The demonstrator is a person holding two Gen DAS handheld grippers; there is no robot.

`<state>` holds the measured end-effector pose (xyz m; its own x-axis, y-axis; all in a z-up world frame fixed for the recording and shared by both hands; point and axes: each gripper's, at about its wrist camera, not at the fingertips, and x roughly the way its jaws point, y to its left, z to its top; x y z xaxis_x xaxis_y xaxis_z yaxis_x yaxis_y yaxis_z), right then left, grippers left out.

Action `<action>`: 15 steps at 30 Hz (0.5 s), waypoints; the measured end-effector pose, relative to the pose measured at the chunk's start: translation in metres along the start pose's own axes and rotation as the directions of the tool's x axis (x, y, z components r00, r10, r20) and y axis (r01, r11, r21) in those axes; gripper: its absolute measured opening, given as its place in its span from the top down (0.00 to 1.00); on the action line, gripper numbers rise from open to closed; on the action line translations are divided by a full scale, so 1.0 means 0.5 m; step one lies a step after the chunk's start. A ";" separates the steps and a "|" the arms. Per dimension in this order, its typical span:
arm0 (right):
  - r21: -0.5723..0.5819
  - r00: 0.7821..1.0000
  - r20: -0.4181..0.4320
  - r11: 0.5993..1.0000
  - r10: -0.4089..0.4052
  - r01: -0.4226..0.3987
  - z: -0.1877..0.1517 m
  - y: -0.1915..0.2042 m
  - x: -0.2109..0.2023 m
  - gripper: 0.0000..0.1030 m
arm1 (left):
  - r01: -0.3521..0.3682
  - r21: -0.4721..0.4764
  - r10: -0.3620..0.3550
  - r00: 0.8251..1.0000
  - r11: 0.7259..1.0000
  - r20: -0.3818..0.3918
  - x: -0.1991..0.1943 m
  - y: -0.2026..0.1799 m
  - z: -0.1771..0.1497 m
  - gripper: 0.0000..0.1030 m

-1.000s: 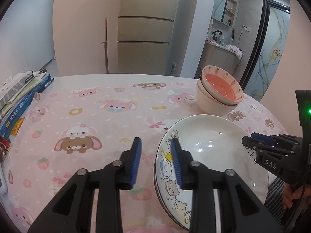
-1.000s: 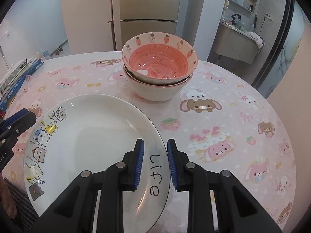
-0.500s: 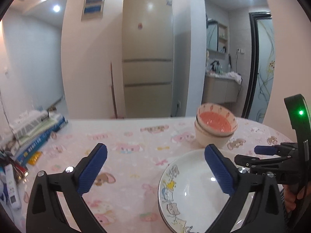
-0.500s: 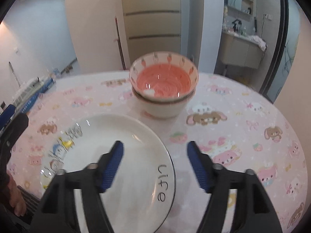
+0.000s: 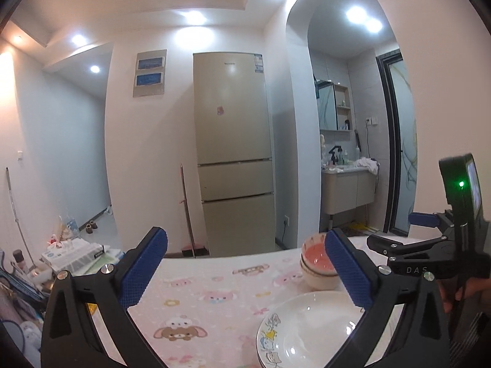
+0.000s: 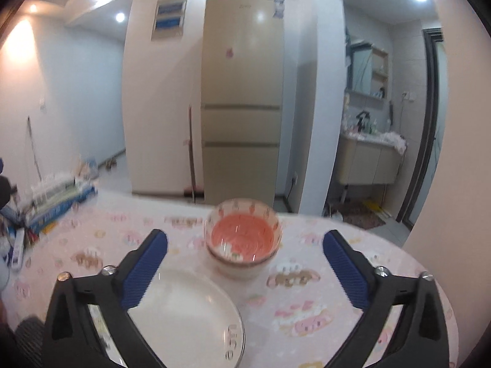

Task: Organize plates and bowls
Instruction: 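Open both grippers and raise them toward the stacked pink bowls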

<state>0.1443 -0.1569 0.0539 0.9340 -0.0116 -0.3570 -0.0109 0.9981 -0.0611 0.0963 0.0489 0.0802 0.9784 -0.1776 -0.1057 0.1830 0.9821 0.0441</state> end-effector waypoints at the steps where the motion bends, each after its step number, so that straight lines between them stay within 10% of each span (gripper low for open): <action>1: 0.016 0.999 0.040 1.000 -0.013 0.012 0.011 -0.002 -0.004 0.00 | -0.009 0.001 0.009 1.000 1.000 0.012 -0.005 0.004 0.017 0.01; 15: 0.199 0.978 0.205 0.976 0.043 -0.085 0.210 -0.061 -0.025 0.00 | -0.079 -0.018 0.080 0.996 0.997 0.026 0.107 -0.012 0.122 0.01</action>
<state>0.1705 -0.1810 0.1582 0.9860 0.0445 -0.1608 -0.0192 0.9876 0.1557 0.1533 0.0298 0.1351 0.9921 -0.1003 -0.0758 0.1031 0.9941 0.0345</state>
